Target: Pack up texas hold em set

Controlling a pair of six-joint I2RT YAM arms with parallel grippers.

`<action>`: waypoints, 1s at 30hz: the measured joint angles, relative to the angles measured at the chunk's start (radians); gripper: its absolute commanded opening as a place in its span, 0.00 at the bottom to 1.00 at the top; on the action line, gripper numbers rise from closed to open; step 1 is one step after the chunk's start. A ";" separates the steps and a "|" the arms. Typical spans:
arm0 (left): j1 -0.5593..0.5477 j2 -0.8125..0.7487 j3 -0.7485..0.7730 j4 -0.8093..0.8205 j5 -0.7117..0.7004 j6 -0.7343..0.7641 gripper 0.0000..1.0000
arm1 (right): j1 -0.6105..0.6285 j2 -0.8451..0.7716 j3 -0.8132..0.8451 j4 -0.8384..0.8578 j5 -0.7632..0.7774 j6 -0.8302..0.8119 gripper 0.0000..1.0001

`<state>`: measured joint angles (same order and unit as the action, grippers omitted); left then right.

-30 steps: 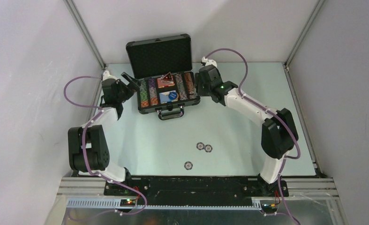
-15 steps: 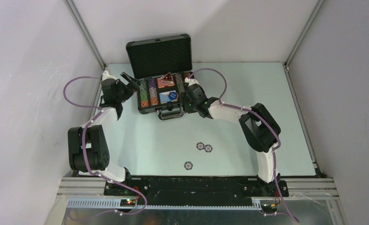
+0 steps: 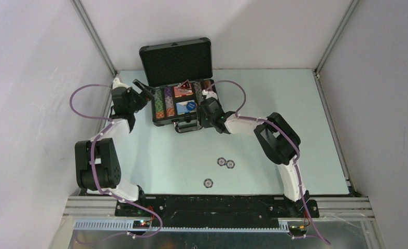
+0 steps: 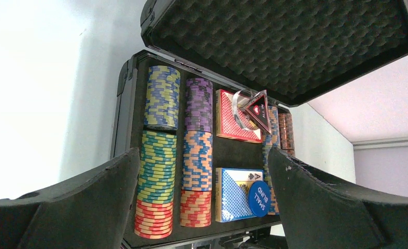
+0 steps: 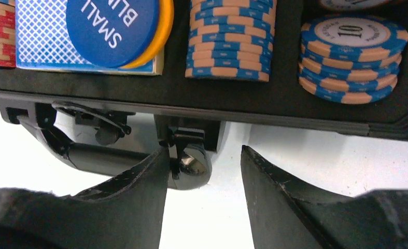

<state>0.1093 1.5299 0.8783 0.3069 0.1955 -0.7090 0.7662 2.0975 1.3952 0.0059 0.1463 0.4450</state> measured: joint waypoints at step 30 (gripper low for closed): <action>0.046 0.080 -0.014 0.021 0.021 -0.054 0.87 | -0.013 -0.068 -0.132 0.101 0.074 0.245 0.00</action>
<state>0.1551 1.6104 0.8639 0.3283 0.2165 -0.7631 0.7536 2.0296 1.2636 0.1066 0.2207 0.6903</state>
